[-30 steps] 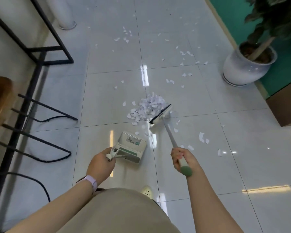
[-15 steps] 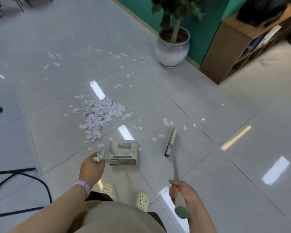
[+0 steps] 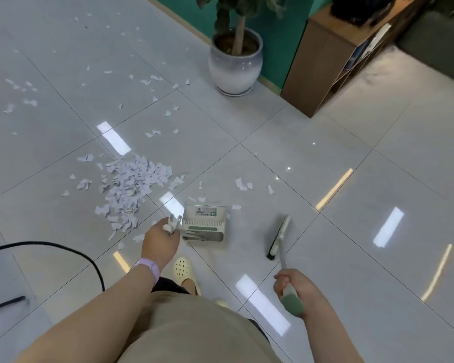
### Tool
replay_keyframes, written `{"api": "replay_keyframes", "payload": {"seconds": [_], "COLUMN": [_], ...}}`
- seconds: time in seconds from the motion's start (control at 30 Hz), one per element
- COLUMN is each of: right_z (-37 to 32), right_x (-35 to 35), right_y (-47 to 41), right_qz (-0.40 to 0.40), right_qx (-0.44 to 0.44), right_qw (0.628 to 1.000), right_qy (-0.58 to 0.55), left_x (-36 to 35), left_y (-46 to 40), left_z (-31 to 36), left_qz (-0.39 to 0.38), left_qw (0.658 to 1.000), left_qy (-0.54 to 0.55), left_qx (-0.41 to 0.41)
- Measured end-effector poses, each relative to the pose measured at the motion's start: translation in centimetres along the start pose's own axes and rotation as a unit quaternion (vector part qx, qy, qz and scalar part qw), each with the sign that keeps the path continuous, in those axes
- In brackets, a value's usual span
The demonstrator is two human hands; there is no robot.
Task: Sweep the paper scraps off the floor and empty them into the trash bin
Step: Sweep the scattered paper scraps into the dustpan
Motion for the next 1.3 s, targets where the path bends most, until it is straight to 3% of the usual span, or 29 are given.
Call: {"api": "replay_keyframes", "payload": {"seconds": [0.17,0.37,0.47,0.63,0.77,1.03,1.3], "right_z": [1.7,0.8,-1.8,-6.8,-9.4,-17.2,-28.1], "right_x": [-9.2,-22.0,-26.6,-31.9,-30.2,-18.9,-5.9], "right_y": [-2.9,-8.7,-11.0,-11.4,-8.7,-4.0,-1.4], "right_qz": [-0.016,-0.104,-0.173,-0.232,-0.223,-0.034,0.093], "right_qx": [-0.052,-0.132,-0.180,-0.168,-0.111,0.028,0.060], "right_qw": [0.991,0.965,0.960,0.957,0.962,0.990,0.984], "right_qy": [0.119,0.202,0.125,0.053,0.113,0.130,0.140], "left_x": [4.7,12.4,15.0,15.6,14.2,5.9,-2.5], "left_y": [-5.1,-8.0,-9.2,-11.2,-12.2,-15.8,-17.0], "left_z": [-0.5,-5.1,-6.8,-4.8,-1.2,5.7,13.1], "left_qz": [0.003,0.063,0.102,0.049,0.055,0.043,0.031], "left_qw": [1.000,0.995,0.990,0.997,0.994,0.995,0.997], "left_qy": [0.012,0.033,0.038,-0.047,-0.094,-0.085,-0.070], "left_qx": [0.016,0.063,0.085,0.049,0.011,0.001,0.003]}}
Point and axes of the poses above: each hand's wrist, its own y-axis away from the middle knuckle, its own x-axis out of the back of the hand, z = x × y, the point moved 10 cm from there along -y, towards the middle knuckle, and after that the axes turned 2 degrees about -z, right-handed, at the moved point
